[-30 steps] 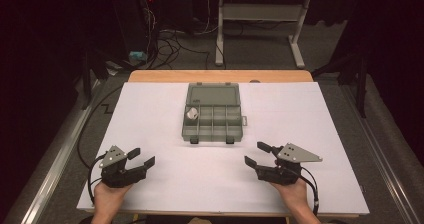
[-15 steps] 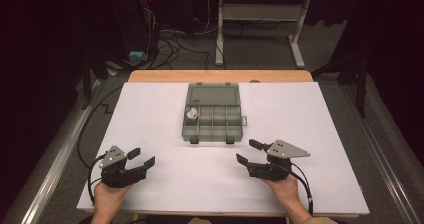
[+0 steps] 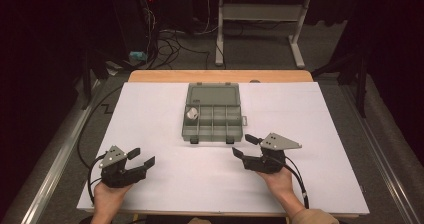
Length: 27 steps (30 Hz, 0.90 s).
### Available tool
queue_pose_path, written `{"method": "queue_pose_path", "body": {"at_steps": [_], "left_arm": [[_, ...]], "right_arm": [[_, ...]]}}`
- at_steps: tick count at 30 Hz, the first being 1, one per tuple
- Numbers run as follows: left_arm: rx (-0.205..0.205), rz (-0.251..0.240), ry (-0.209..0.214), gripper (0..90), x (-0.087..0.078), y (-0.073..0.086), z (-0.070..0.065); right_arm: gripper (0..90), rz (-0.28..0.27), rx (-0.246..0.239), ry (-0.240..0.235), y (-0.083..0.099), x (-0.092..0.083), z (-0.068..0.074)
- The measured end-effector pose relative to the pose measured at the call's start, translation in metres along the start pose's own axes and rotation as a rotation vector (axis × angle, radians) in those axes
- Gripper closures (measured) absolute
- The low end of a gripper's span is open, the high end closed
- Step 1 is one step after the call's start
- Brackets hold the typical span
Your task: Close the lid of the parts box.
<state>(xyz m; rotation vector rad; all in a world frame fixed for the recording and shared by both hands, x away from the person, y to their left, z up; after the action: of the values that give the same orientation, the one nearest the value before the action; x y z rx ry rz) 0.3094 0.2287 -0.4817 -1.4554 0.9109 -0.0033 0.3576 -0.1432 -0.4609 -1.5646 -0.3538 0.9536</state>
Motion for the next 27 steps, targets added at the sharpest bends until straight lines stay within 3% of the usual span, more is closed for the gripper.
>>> {"method": "queue_pose_path", "body": {"at_steps": [6, 13, 27], "left_arm": [[0.000, 0.001, 0.001, 33.0, 0.000, 0.000, 0.000], [-0.002, 0.000, 0.001, 32.9, 0.000, 0.000, 0.001], [0.001, 0.000, 0.001, 32.8, 0.000, 0.000, 0.000]], "right_arm": [[34.2, 0.006, 0.021, 0.029, -0.004, 0.006, -0.010], [39.3, 0.082, 0.090, 0.047, -0.007, 0.016, -0.020], [43.2, 0.175, 0.109, 0.106, -0.020, 0.033, -0.036]]}}
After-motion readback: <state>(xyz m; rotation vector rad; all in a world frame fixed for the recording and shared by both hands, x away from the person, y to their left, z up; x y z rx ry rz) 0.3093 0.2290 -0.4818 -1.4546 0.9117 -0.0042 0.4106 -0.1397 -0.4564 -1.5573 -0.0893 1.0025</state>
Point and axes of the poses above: each handheld gripper's, and its own axes: x roughly forward along the jaws, y roughly out of its underside, z roughly to its left, the point moved 5 cm from there along x, roughly forward along the jaws
